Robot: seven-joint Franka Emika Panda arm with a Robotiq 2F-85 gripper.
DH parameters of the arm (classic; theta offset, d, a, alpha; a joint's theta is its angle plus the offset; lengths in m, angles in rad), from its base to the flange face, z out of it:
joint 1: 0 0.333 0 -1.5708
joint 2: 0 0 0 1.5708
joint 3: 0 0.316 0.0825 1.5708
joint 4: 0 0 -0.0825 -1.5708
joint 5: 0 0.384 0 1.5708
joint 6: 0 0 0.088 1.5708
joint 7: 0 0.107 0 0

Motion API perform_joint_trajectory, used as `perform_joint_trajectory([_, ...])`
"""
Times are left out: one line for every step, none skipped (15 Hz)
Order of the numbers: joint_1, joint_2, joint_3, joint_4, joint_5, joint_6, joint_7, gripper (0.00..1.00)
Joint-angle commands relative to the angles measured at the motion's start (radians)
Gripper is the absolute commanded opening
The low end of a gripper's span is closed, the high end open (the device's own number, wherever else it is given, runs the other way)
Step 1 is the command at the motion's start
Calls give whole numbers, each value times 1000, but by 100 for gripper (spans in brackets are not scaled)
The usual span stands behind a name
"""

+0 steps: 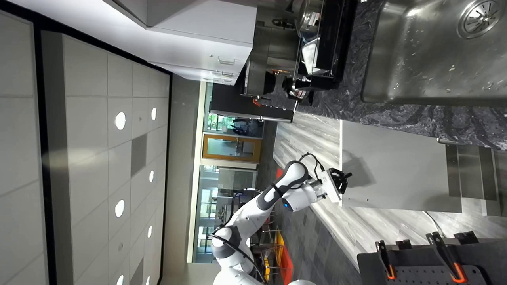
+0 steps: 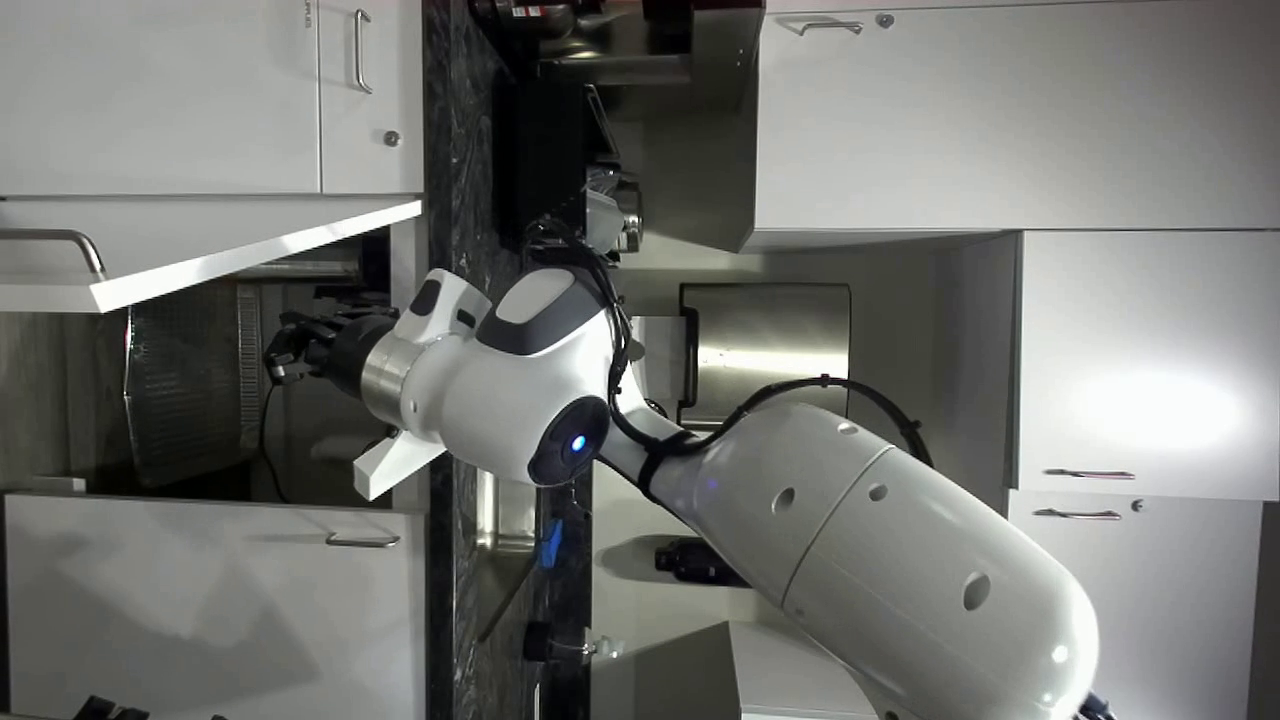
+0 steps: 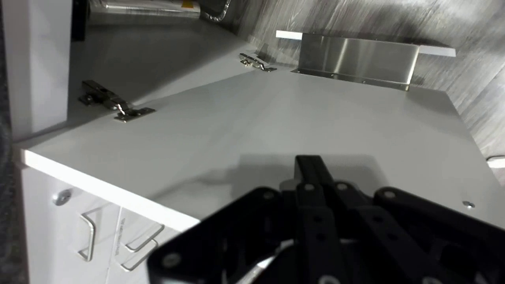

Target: Open the left bottom cabinet door

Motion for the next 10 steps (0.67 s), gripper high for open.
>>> perform_joint_trajectory([123,-59,-113,-103,46,-17,133,0])
perform_joint_trajectory([157,-66,-145,-125,57,-20,176,0])
perform_joint_trajectory([190,-69,-176,-144,65,-19,216,0])
perform_joint_trajectory([220,-77,-207,-167,75,-20,257,0])
perform_joint_trajectory([248,-85,-235,-189,82,-26,293,0])
perform_joint_trajectory([272,-94,-260,-210,83,-28,323,0])
perform_joint_trajectory([293,-105,-282,-230,81,-30,350,0])
perform_joint_trajectory([310,-114,-301,-245,78,-30,373,0])
perform_joint_trajectory([328,-125,-321,-264,75,-32,395,0])
perform_joint_trajectory([344,-136,-341,-281,71,-34,412,0])
